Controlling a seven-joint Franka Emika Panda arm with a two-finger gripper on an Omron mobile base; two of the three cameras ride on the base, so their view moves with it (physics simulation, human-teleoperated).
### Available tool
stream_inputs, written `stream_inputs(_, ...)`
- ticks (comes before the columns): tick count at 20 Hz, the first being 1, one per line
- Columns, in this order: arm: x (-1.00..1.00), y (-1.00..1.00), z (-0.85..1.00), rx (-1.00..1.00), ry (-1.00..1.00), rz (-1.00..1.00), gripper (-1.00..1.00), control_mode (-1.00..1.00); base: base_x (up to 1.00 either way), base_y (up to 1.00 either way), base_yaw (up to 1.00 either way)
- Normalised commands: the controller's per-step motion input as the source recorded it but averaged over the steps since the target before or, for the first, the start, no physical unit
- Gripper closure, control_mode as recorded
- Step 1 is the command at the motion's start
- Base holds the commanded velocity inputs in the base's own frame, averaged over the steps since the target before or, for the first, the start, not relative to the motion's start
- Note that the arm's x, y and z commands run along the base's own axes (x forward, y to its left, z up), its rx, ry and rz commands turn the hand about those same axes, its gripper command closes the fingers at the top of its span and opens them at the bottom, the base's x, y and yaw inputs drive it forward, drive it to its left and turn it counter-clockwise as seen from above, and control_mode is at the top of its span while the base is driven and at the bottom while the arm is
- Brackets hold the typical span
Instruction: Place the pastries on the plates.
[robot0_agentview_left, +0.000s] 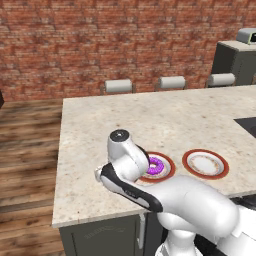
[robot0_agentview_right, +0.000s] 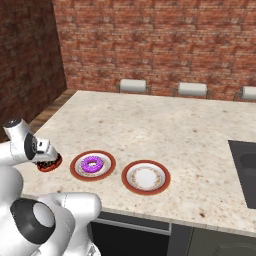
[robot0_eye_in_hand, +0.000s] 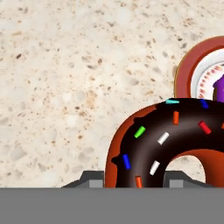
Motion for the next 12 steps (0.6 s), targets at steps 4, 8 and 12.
stream_inputs(4,0.0,-0.38,0.54,0.0,0.0,-0.02,1.0,-1.0,0.0,0.0,0.0)
stream_inputs(8,0.0,-0.47,0.32,0.0,0.0,-0.06,1.0,-1.0,0.0,0.0,0.0)
stream_inputs(12,-0.01,-0.68,0.11,0.0,0.0,-0.09,1.0,-1.0,0.0,0.0,0.0)
